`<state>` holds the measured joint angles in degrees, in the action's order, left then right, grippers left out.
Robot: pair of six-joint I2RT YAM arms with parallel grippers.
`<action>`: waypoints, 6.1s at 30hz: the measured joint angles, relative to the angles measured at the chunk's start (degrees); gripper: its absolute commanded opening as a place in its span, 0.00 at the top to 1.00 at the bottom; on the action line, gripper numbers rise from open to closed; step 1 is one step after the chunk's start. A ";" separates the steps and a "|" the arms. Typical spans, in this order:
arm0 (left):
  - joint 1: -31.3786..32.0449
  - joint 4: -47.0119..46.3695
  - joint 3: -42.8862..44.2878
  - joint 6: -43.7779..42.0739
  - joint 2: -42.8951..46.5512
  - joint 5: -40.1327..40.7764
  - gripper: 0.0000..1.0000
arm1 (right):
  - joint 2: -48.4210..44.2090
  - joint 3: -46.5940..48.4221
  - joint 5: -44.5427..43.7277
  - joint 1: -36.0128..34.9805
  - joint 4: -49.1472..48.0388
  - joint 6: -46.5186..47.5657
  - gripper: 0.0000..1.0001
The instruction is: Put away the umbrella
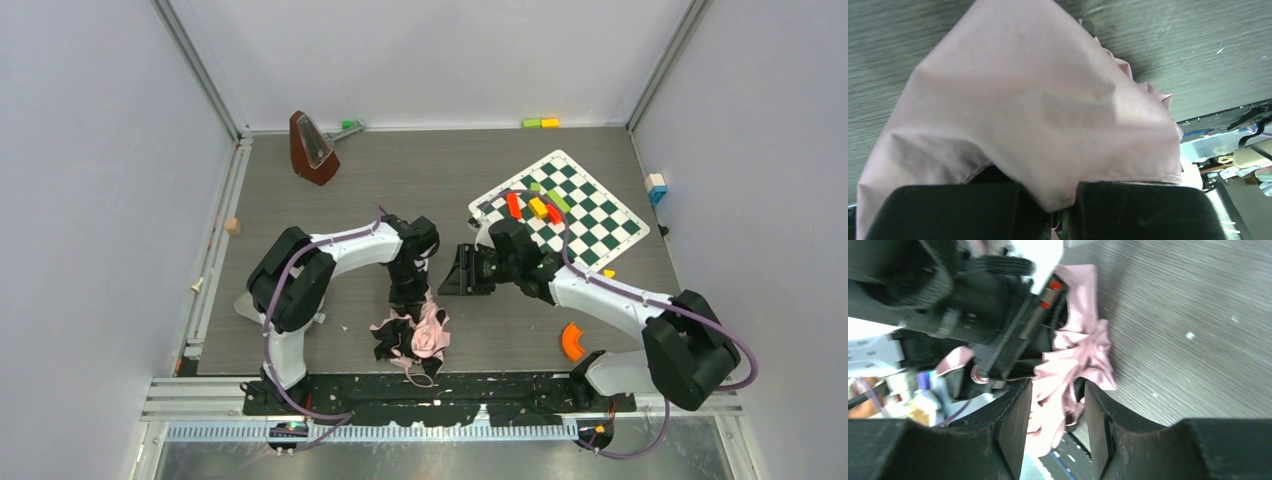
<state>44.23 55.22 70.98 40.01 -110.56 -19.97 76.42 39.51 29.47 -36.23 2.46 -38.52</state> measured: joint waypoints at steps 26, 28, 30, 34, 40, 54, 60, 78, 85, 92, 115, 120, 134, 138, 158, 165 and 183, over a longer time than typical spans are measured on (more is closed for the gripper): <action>-1.03 -18.75 -13.20 3.30 7.08 -13.14 1.00 | 5.68 3.56 -40.98 -28.96 28.17 -17.16 0.43; -1.03 -19.10 -13.42 3.30 7.28 -13.14 1.00 | 6.97 3.78 -41.42 -29.33 28.22 -17.84 0.45; -1.01 -19.19 -13.42 3.30 7.34 -13.22 1.00 | 8.50 5.16 -41.86 -29.68 28.76 -18.43 0.47; -1.01 -19.23 -13.42 3.30 7.72 -13.22 1.00 | 11.06 7.37 -42.40 -30.27 29.22 -18.69 0.49; -1.01 -19.15 -13.33 3.28 7.80 -13.11 1.00 | 14.19 10.38 -43.65 -31.30 30.91 -18.58 0.63; -0.35 -17.29 -11.37 3.06 7.76 -9.40 1.00 | 9.33 2.21 -45.09 -30.99 22.69 -27.15 0.95; -0.22 -20.13 -12.57 4.70 8.72 -7.85 1.00 | 4.70 -2.89 -49.62 -31.04 18.58 -29.99 0.95; 0.57 -25.29 -12.85 2.60 14.53 6.86 1.00 | -27.87 -6.56 -66.23 -28.41 38.45 -24.48 0.95; 1.01 -25.86 -9.05 1.27 10.58 6.91 1.00 | -37.09 -9.07 -63.08 -26.93 37.31 -15.89 0.95; 0.81 -25.18 -7.06 -0.13 7.30 4.94 1.00 | -42.93 -15.15 -57.64 -26.45 30.16 -9.11 0.95; -1.14 -16.59 2.49 -11.19 1.27 -3.17 1.00 | -8.81 3.61 -29.99 -17.94 2.12 16.65 0.95; -1.53 -14.88 3.08 -13.57 1.42 -1.66 1.00 | -4.87 6.03 -22.71 -15.93 0.57 18.29 0.95; -4.09 -29.31 -8.50 -12.85 7.34 -9.09 0.94 | -11.76 -9.88 -23.61 -6.40 -13.03 9.14 0.95; -4.11 -31.50 -9.25 -12.83 7.30 -10.67 0.82 | -15.04 -12.50 -25.07 -3.91 -12.39 7.74 0.95; -4.70 -45.75 -18.45 -13.03 14.10 -14.16 0.45 | 8.92 0.13 -2.69 2.67 -16.20 3.50 0.95; -6.69 -52.19 -23.28 -10.29 17.44 -15.69 0.34 | 9.73 -1.46 0.31 2.10 -21.81 -0.94 0.95; -12.02 -70.73 -31.69 2.05 17.84 -23.78 0.15 | 8.92 -9.53 -2.67 -0.22 -34.36 -12.76 0.95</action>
<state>32.21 -15.51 39.29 42.06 -92.73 -43.75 85.34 29.98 26.81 -36.45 -31.90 -51.29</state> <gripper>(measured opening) 0.889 0.056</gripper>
